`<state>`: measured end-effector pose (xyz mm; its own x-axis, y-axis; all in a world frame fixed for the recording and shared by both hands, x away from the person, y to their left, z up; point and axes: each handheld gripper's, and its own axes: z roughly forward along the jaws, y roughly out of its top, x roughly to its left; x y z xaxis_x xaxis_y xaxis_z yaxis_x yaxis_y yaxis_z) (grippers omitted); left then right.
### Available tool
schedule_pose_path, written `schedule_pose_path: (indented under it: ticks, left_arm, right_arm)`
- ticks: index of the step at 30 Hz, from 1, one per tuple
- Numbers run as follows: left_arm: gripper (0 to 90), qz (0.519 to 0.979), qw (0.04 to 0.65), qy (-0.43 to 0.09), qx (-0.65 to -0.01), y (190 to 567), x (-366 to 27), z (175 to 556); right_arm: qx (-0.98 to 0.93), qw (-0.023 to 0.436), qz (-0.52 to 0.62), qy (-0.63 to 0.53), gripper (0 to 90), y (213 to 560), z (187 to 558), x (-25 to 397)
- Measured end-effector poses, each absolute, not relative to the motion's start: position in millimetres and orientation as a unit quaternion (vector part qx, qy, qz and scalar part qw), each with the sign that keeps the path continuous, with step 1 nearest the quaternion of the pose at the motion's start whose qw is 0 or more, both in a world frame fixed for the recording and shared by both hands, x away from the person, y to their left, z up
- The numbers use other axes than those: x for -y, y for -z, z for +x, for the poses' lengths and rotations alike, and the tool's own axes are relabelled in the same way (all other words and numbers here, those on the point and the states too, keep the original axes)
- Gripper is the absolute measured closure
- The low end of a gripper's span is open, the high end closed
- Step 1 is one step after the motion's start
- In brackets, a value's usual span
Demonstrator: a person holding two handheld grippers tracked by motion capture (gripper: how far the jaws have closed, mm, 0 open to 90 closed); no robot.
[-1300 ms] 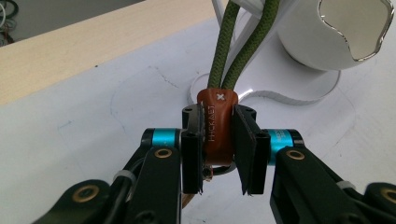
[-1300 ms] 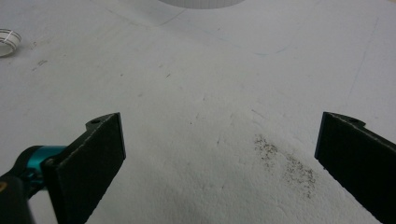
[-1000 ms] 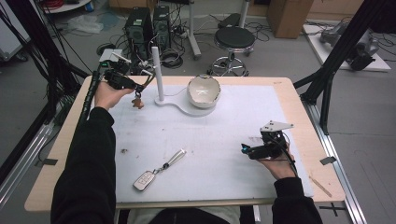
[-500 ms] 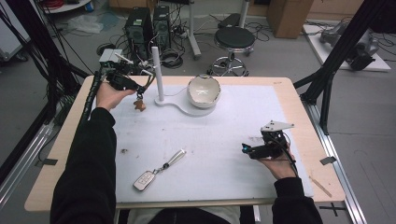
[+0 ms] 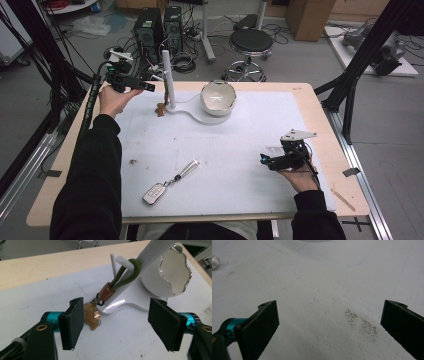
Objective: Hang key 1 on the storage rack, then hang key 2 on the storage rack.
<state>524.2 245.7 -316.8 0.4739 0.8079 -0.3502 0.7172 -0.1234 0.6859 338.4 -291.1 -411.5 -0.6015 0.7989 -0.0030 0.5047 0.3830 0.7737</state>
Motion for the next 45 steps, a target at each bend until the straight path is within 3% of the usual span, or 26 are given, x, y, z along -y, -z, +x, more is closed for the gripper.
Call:
schedule_pose_path:
  ticks: [6,10,24,45]
  left_arm:
    - [11.4,0.773,0.382,-0.118,-0.492,312.6,-239.0,515.8]
    - [2.1,0.777,0.395,-0.111,-0.477,309.1,-236.5,511.2]
    - [1.7,0.789,0.391,-0.12,-0.458,319.9,-245.0,483.9]
    - [1.7,0.8,0.415,-0.142,-0.409,311.2,-223.8,427.6]
  right_arm:
    - [-0.809,0.194,0.401,-0.384,0.8,411.3,338.4,291.2]
    - [-0.809,0.193,0.402,-0.382,0.8,411.4,337.9,291.1]
    - [-0.807,0.193,0.406,-0.383,0.8,410.4,335.9,292.4]
    - [-0.811,0.194,0.402,-0.38,0.8,411.3,335.3,287.7]
